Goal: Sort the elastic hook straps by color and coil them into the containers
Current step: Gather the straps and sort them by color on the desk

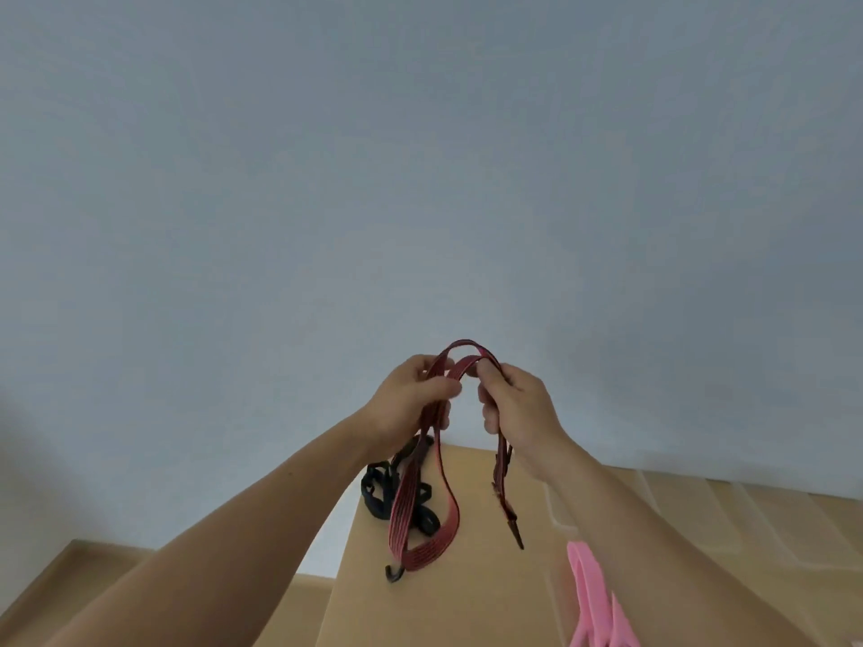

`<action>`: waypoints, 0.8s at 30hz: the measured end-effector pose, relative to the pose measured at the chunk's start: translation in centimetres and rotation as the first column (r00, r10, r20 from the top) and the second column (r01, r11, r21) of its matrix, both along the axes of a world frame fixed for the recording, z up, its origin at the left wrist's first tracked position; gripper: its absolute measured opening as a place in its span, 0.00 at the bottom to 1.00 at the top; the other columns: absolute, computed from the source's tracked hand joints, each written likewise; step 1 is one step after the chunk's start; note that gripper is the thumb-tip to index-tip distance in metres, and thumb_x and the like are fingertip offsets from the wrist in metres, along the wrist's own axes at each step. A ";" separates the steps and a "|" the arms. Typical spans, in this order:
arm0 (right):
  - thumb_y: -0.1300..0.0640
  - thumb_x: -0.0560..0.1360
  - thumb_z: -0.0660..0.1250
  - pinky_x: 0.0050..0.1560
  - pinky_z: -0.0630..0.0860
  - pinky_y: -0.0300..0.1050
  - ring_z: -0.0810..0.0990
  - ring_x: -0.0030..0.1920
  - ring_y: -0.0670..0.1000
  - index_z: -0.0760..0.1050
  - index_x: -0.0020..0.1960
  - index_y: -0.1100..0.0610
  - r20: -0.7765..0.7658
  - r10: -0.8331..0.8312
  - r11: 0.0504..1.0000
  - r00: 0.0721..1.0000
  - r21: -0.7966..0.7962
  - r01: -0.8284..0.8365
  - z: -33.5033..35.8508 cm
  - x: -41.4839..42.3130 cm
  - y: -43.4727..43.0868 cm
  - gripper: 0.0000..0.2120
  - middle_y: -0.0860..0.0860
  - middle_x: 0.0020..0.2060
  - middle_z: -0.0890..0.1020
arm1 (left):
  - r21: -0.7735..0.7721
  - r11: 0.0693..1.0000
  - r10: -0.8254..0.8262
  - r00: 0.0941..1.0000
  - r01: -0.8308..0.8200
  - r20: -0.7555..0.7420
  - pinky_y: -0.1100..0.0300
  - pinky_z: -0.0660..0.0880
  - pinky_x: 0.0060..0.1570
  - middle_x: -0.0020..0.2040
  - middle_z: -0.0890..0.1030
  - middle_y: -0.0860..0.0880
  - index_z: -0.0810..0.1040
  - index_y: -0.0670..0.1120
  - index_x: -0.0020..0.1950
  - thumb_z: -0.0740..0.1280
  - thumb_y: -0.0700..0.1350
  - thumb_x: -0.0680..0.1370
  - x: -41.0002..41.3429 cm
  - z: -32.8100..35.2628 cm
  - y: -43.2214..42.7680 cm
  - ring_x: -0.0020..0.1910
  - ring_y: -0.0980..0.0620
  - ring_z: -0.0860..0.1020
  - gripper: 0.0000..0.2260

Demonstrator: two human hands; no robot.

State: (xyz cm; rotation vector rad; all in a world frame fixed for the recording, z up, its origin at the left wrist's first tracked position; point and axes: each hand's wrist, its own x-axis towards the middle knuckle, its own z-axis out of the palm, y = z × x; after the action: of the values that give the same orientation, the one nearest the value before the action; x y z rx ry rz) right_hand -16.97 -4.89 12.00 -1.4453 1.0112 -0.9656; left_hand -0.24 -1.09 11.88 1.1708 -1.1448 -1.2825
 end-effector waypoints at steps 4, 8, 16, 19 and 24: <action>0.49 0.79 0.64 0.26 0.63 0.42 0.67 0.25 0.48 0.80 0.47 0.62 0.014 -0.004 1.000 1.000 -0.025 0.004 1.9 2.0 0.0 0.15 0.44 0.27 0.75 | 0.099 0.989 -0.137 0.949 0.113 0.284 0.61 0.76 0.39 0.38 0.80 0.47 0.79 0.41 0.50 0.72 0.42 0.74 1.4 -2.8 2.6 0.36 0.51 0.78 0.08; 0.47 0.80 0.62 0.29 0.74 0.43 0.78 0.27 0.48 0.79 0.48 0.57 -0.173 0.018 0.996 0.985 -0.080 -0.032 1.0 3.3 0.3 0.15 0.47 0.33 0.82 | 0.056 0.997 0.064 0.997 -0.062 -0.048 0.54 0.76 0.33 0.33 0.76 0.44 0.75 0.40 0.42 0.70 0.44 0.75 3.1 -2.3 3.5 0.30 0.44 0.77 0.08; 0.48 0.84 0.54 0.38 0.77 0.40 0.80 0.36 0.47 0.80 0.48 0.53 -0.220 0.212 0.972 0.952 -0.053 -0.229 -3.8 2.3 0.9 0.18 0.51 0.38 0.84 | -0.093 0.981 0.175 0.984 -0.170 0.045 0.58 0.73 0.28 0.31 0.76 0.46 0.79 0.41 0.43 0.70 0.44 0.77 7.5 3.1 3.3 0.25 0.47 0.74 0.07; 0.48 0.84 0.53 0.36 0.78 0.41 0.81 0.35 0.47 0.78 0.47 0.51 -0.295 0.175 0.969 0.939 -0.119 -0.218 -4.5 3.0 0.9 0.17 0.49 0.39 0.84 | -0.112 0.986 0.130 0.990 -0.123 0.052 0.58 0.73 0.28 0.32 0.77 0.46 0.79 0.41 0.44 0.70 0.44 0.77 7.0 4.6 3.0 0.26 0.47 0.75 0.07; 0.54 0.84 0.56 0.40 0.74 0.31 0.83 0.43 0.40 0.77 0.50 0.50 -0.308 0.026 0.976 0.951 -0.200 -0.091 -5.5 2.9 0.9 0.12 0.41 0.41 0.85 | -0.170 0.976 0.145 0.989 -0.136 0.040 0.59 0.72 0.26 0.32 0.77 0.45 0.80 0.42 0.43 0.70 0.44 0.77 6.4 6.5 2.8 0.25 0.48 0.74 0.06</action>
State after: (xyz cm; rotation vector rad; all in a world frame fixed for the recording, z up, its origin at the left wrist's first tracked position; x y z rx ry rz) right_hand -14.02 -4.04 6.45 -1.8342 1.1035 -0.8423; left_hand 6.20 1.75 18.33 1.1452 -1.1624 -1.0337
